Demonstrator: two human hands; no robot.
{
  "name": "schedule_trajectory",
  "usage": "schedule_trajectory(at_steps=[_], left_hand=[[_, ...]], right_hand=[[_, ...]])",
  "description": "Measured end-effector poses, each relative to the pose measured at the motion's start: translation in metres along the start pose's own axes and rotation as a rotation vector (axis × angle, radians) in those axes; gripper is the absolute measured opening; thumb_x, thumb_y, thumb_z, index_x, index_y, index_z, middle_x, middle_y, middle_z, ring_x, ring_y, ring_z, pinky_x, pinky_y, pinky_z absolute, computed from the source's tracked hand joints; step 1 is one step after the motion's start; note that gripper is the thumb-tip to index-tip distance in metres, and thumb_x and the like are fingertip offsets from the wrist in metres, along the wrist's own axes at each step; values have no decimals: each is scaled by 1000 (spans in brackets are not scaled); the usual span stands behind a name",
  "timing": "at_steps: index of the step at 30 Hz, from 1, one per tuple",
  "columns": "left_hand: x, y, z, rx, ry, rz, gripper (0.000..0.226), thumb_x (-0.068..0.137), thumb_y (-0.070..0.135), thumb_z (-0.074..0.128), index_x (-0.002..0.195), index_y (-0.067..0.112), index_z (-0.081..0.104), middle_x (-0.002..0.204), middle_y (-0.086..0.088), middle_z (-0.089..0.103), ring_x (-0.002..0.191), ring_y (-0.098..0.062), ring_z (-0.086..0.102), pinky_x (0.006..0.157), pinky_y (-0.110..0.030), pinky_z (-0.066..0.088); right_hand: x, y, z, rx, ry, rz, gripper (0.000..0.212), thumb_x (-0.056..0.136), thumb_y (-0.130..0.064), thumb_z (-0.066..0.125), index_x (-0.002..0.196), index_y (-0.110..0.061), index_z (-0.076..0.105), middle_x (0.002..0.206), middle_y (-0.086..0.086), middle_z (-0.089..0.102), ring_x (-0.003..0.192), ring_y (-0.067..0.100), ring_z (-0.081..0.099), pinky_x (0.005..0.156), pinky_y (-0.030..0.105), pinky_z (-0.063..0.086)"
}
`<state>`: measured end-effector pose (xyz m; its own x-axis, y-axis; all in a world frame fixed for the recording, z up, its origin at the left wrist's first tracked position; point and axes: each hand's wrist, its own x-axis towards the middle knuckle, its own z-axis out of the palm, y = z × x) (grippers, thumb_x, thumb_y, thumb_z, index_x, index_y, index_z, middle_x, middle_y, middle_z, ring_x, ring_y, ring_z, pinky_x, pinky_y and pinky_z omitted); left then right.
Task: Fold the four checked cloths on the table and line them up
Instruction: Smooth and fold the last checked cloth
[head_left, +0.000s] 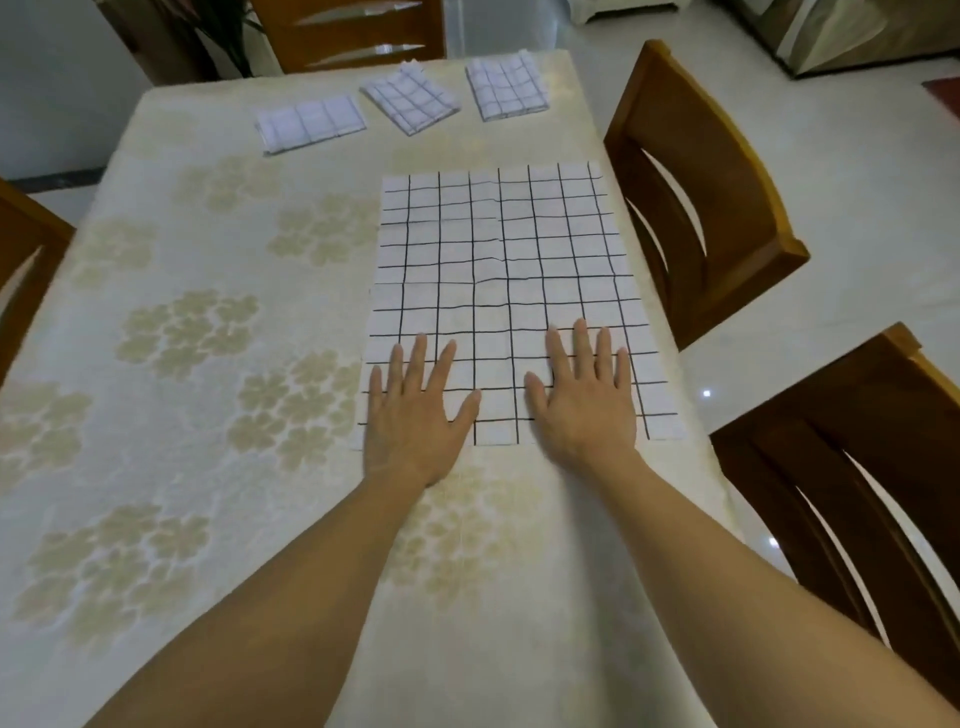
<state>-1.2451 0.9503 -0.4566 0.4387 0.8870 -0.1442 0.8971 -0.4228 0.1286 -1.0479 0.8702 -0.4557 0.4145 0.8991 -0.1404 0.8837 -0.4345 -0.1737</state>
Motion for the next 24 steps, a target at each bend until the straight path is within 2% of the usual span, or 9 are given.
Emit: schedule_trajectory(at_steps=[12,24], left_hand=[[-33,-28,-9,-30,-41,68,70,98,74,7,158,45,-13,168,13,-20,153,-13,-25,126,-46,-8],[-161,-87,-3,-12,-64,104,69,99,72,10,157,46,-17,167,14,-21,154,-16,-21,127,-47,-6]], right_hand=[[-34,-21,0,13,-43,37,77,96,-69,-3,158,-26,-18,164,5,-26,150,29,-28,123,52,-10],[-179,-84,22,61,-83,181,75,97,-70,0,157,-29,-20,164,5,-27,149,30,-31,123,52,-10]])
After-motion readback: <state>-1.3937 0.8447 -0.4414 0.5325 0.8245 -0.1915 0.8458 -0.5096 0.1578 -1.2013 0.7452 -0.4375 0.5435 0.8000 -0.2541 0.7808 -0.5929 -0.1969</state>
